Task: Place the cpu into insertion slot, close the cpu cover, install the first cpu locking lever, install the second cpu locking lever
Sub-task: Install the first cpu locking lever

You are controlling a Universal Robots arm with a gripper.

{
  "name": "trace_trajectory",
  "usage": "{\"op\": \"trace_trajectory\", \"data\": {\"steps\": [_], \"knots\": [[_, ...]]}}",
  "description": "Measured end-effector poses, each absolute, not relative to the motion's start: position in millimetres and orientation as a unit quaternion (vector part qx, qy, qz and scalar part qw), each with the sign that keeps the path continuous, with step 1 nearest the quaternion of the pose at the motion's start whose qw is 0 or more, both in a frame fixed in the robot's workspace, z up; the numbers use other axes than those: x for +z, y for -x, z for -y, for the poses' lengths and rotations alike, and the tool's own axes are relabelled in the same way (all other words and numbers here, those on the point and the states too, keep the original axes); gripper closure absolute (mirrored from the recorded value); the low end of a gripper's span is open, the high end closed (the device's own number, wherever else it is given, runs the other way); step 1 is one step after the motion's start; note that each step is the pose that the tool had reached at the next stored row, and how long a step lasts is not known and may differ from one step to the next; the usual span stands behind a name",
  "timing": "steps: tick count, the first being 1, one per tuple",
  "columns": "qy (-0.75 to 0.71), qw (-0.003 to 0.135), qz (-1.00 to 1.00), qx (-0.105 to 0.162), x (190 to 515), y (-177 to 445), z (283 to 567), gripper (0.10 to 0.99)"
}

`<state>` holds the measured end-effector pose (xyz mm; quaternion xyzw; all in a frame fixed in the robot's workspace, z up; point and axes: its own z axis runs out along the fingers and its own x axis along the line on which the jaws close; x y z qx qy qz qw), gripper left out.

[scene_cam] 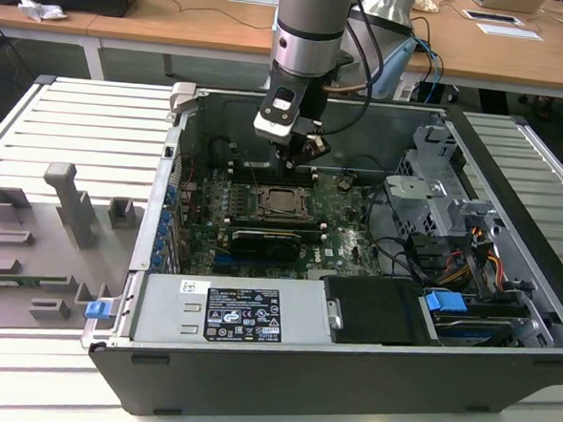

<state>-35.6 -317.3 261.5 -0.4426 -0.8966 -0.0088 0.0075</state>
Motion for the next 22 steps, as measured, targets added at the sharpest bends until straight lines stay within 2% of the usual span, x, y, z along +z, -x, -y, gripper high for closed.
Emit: {"op": "trace_trajectory", "data": {"steps": [22], "knots": [[0.415,0.008,0.91,-0.009,261.4,35.6,317.3,0.98]]}}
